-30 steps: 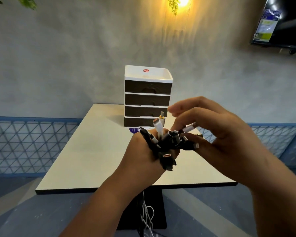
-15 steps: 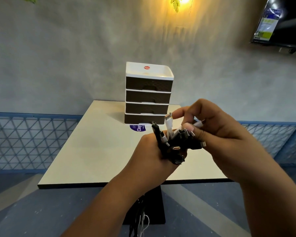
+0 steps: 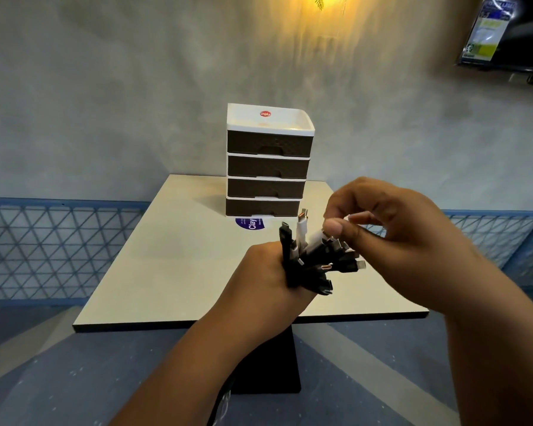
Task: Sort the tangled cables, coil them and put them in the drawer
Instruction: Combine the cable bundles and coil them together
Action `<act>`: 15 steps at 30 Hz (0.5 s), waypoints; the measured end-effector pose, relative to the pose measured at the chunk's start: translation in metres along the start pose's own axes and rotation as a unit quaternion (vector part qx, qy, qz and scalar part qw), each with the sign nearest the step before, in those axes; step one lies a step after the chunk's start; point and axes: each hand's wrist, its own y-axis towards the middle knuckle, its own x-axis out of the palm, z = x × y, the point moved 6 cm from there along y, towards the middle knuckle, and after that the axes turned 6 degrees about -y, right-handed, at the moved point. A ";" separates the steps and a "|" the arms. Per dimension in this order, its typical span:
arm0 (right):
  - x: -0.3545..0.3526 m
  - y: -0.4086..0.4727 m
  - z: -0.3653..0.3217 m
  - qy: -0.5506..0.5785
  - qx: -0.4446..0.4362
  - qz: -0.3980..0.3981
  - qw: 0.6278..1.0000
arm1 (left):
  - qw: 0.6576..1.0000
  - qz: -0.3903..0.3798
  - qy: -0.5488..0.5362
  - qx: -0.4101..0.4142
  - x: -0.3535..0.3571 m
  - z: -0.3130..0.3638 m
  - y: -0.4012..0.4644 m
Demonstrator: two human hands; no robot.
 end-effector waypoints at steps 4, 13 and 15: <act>-0.001 0.001 0.001 0.024 0.010 0.043 0.999 | 1.000 0.007 -0.010 -0.023 -0.002 -0.002 -0.001; -0.015 -0.016 -0.035 -0.024 -0.030 0.107 0.993 | 0.993 0.072 0.090 -0.030 -0.014 0.006 0.001; 0.001 -0.020 -0.040 -0.105 -0.032 0.076 0.991 | 0.991 0.074 0.107 -0.027 -0.012 0.012 0.002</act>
